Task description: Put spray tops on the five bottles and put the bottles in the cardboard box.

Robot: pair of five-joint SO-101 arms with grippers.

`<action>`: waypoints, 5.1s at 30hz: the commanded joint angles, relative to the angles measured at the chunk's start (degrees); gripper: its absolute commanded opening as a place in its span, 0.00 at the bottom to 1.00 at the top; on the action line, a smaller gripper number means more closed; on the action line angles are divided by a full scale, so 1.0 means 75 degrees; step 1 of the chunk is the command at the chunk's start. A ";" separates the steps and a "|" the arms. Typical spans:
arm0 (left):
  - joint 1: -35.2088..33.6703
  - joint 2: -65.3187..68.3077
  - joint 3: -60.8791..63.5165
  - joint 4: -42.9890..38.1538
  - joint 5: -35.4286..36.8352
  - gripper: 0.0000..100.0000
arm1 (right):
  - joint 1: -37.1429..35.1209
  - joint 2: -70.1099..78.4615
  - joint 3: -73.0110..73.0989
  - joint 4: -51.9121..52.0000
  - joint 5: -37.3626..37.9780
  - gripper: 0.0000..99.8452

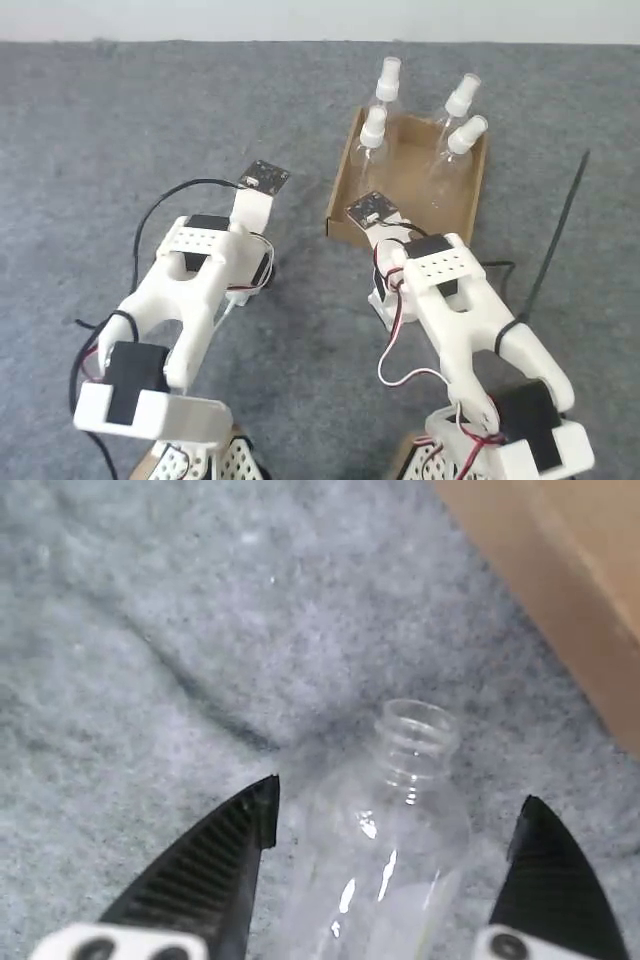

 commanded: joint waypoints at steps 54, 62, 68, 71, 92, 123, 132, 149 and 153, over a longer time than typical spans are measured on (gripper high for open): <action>-0.0012 -0.2086 0.1108 -0.0469 -0.0094 0.03 | -0.0018 -0.0674 -0.0469 0.0287 -0.0234 0.03; -0.0340 -0.2098 0.0475 -0.0410 -0.0082 0.03 | -0.0111 -0.1834 -0.1207 0.0299 -0.0129 0.01; -0.0703 -0.2098 -0.0334 -0.0211 0.0141 0.03 | -0.1014 -0.2842 -0.1067 0.0299 -0.0141 0.01; -0.0645 -0.2098 -0.1096 0.0469 0.0387 0.03 | -0.1448 -0.2901 -0.1067 0.0217 -0.0223 0.01; -0.0961 -0.6013 -0.2971 0.2204 0.0680 0.03 | -0.3100 -0.2983 -0.1055 -0.1670 -0.0785 0.01; 0.0035 -0.6728 -0.2514 -0.0551 0.3259 0.01 | -0.3909 -0.3991 0.3599 -0.8258 -0.0844 0.01; 0.0047 -0.6728 -0.1436 -0.1664 0.3270 0.01 | -0.3921 -0.4695 0.3868 -0.8176 -0.0844 0.01; 0.0785 -0.6799 -0.1975 -0.0656 0.3130 0.01 | -0.4015 -0.4800 0.4009 -0.8164 -0.0844 0.01; 0.0481 -0.6787 -0.2456 -0.0680 0.3048 0.01 | -0.4015 -0.4800 0.4009 -0.8164 -0.0844 0.01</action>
